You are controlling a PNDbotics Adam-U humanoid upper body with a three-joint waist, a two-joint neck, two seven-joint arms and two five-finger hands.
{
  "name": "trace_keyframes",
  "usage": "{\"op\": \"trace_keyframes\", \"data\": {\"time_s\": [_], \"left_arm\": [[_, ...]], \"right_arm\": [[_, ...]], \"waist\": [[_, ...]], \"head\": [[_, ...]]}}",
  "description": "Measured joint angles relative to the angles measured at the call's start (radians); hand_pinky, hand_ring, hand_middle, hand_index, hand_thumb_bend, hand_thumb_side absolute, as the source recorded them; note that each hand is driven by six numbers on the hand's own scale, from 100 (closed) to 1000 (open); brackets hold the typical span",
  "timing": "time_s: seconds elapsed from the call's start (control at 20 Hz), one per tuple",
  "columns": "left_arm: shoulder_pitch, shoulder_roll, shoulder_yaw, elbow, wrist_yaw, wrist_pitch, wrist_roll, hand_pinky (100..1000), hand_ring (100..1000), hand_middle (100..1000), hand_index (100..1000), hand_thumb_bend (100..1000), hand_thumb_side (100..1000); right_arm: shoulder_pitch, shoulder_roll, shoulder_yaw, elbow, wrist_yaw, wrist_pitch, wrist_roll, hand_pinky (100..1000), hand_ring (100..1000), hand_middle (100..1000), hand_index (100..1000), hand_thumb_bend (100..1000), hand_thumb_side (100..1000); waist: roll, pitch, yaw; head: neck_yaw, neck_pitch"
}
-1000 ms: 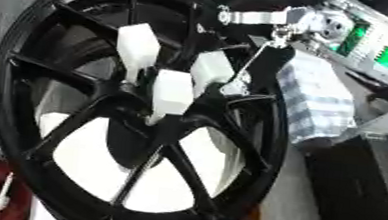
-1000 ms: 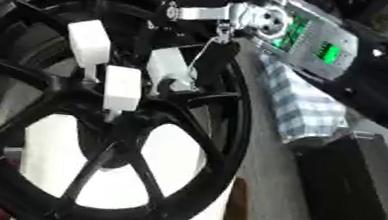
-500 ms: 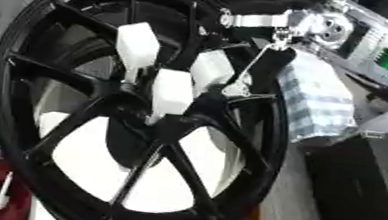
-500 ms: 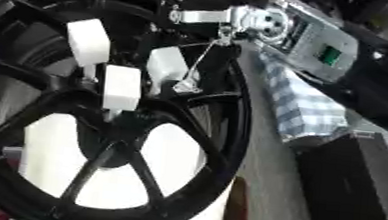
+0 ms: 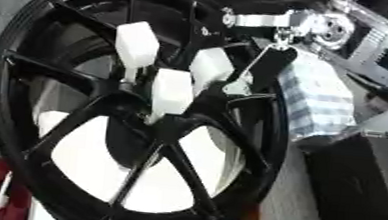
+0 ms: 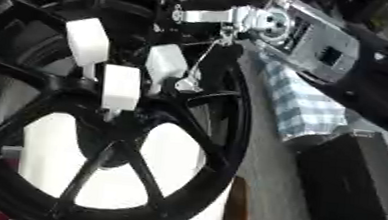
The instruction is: Pull the pin out of the wheel hub.
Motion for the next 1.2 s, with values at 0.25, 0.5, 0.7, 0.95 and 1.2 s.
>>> {"op": "trace_keyframes", "data": {"time_s": [0.25,0.5,0.7,0.95,1.2], "left_arm": [[0.000,-0.006,0.000,0.000,0.000,0.003,-0.003,917,585,593,867,100,634],[0.000,-0.007,0.000,0.000,0.000,0.004,-0.005,918,585,594,867,100,634],[0.000,-0.007,0.000,0.000,0.003,0.006,-0.007,919,585,594,868,100,634],[0.000,-0.007,0.000,0.000,0.006,0.006,-0.008,920,585,595,868,100,632],[0.002,-0.007,0.003,0.000,0.008,0.006,-0.008,920,585,595,868,100,631]], "right_arm": [[-0.007,0.000,0.000,0.000,-0.007,0.003,-0.016,680,725,521,563,181,100],[-0.007,0.000,0.000,0.000,-0.007,0.002,-0.019,660,678,453,488,113,100],[-0.007,0.000,0.000,0.000,-0.008,-0.002,-0.017,653,657,425,465,104,100],[-0.008,-0.001,-0.015,0.000,-0.009,-0.016,-0.006,650,639,395,442,116,100],[-0.015,-0.017,-0.048,0.000,-0.009,-0.040,0.022,640,626,382,432,148,100]], "waist": [[0.000,0.000,0.000],[0.000,0.000,0.002],[0.000,0.000,0.001],[0.000,-0.001,-0.001],[0.000,-0.005,-0.008]], "head": [[-0.002,0.000],[-0.003,0.000],[-0.004,0.000],[-0.004,0.000],[-0.001,0.000]]}}
